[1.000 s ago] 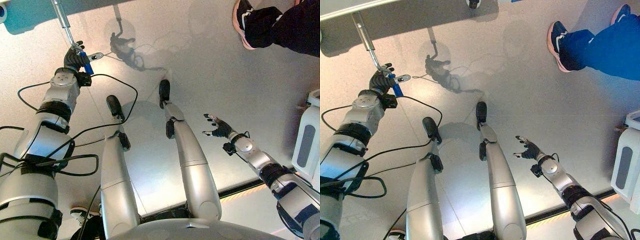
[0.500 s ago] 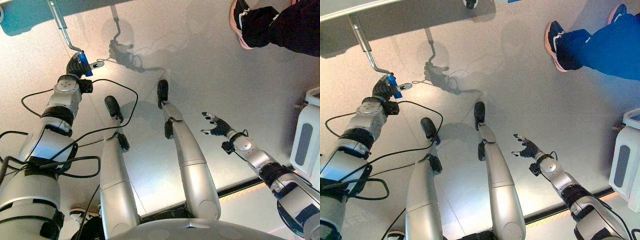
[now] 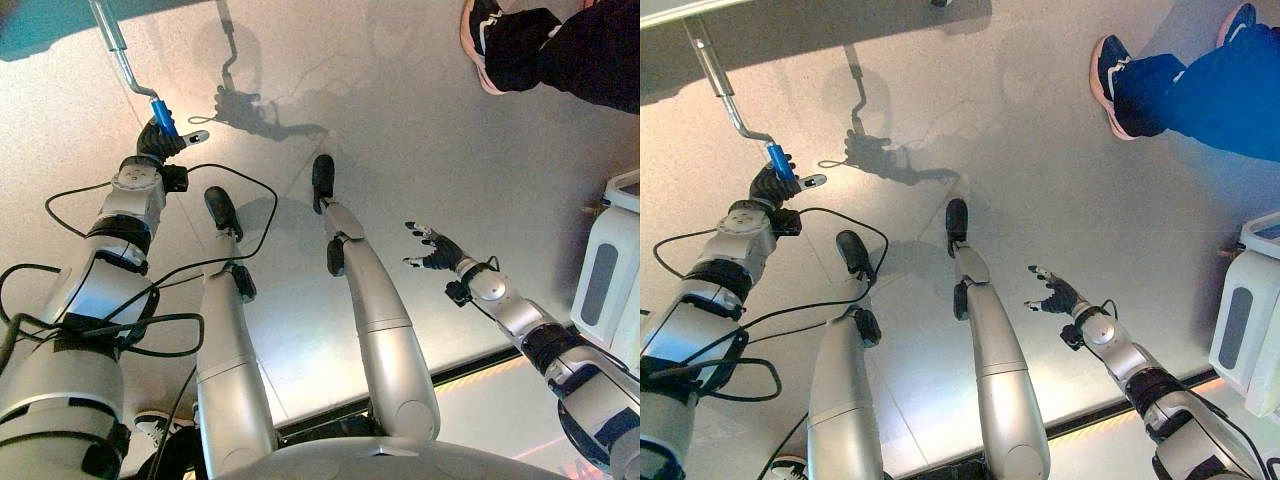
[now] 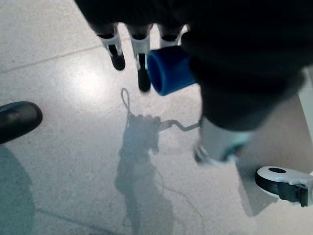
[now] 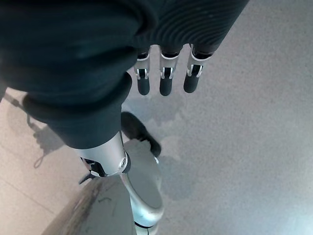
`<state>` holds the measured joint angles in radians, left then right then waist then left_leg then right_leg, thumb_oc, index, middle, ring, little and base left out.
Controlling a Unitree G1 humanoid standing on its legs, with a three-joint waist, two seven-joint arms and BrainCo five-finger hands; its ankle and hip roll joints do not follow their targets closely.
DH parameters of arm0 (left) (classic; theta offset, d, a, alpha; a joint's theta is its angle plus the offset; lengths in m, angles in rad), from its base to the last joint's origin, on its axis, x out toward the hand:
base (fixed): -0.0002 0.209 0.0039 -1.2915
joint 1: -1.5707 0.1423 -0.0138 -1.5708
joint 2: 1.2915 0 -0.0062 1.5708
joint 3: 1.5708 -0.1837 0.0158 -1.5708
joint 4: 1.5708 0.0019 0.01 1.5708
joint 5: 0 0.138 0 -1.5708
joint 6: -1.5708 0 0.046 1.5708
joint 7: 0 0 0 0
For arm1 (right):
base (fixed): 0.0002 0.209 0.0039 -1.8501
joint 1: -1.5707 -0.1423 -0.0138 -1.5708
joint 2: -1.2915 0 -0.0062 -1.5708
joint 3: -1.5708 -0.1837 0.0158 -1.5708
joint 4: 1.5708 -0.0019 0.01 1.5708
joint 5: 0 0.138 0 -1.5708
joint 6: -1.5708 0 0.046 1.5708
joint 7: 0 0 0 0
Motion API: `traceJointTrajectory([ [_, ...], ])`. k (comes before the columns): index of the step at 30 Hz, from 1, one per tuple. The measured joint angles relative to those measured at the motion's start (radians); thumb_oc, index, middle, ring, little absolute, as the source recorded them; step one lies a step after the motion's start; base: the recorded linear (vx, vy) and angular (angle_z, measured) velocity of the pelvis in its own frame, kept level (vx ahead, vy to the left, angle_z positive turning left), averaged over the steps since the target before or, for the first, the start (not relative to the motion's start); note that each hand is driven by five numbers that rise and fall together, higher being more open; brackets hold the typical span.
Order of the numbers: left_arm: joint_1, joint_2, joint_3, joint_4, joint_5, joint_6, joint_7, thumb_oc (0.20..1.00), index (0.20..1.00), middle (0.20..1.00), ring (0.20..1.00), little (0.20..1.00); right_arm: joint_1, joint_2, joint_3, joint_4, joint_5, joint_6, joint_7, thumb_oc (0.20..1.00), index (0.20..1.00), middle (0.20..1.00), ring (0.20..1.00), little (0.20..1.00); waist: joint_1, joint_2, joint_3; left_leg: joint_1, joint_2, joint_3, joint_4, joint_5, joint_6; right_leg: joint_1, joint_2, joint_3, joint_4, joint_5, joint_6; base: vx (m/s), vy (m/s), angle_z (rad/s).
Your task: Raise the hospital bed
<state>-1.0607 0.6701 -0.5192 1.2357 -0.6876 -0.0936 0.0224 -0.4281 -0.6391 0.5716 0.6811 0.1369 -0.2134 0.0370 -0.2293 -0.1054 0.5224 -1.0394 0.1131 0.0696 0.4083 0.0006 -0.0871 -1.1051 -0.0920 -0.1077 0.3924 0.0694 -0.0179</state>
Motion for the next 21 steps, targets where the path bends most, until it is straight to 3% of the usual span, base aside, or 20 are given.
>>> traceJointTrajectory([
  [12, 0.012, 0.0, 0.001, 0.0, -0.002, 0.0, 0.007, 0.2, 0.2, 0.2, 0.2, 0.2, 0.0, -0.002, 0.02, -0.001, -0.009, 0.0, 0.002, 1.0, 1.0, 1.0, 1.0, 1.0, 0.0, 0.0, 0.0, -0.001, 0.0, -0.001, 0.0, 0.0, 0.0, 0.0, -0.001, -0.002, 0.001, 0.0, 0.0, 0.0, 0.0, 0.0],
  [13, 0.012, 0.0, 0.001, 0.0, -0.002, 0.0, 0.007, 0.473, 0.473, 0.473, 0.473, 0.473, 0.0, -0.002, 0.02, -0.001, -0.009, 0.0, 0.002, 1.0, 1.0, 1.0, 1.0, 1.0, 0.0, 0.0, 0.0, -0.001, 0.0, -0.001, 0.0, 0.0, 0.0, 0.0, -0.001, -0.002, 0.001, 0.0, 0.0, 0.0, 0.0, 0.0],
  [14, 0.012, 0.0, 0.001, 0.0, -0.002, 0.0, 0.007, 1.0, 1.0, 1.0, 1.0, 1.0, 0.0, -0.002, 0.02, 0.0, -0.01, 0.0, 0.003, 1.0, 1.0, 1.0, 1.0, 1.0, 0.0, 0.0, 0.0, -0.001, 0.0, -0.001, 0.001, 0.0, 0.0, 0.0, -0.001, -0.002, 0.001, 0.0, 0.0, 0.0, 0.0, 0.0],
  [21, 0.011, 0.0, -0.001, -0.011, 0.007, -0.001, 0.007, 1.0, 1.0, 1.0, 1.0, 1.0, 0.001, -0.004, 0.025, 0.001, -0.023, 0.0, 0.011, 1.0, 1.0, 1.0, 1.0, 1.0, 0.0, 0.0, 0.0, -0.001, 0.0, -0.002, 0.004, 0.0, 0.0, 0.0, -0.002, -0.002, 0.006, -0.001, 0.001, 0.0, 0.0, 0.0],
])
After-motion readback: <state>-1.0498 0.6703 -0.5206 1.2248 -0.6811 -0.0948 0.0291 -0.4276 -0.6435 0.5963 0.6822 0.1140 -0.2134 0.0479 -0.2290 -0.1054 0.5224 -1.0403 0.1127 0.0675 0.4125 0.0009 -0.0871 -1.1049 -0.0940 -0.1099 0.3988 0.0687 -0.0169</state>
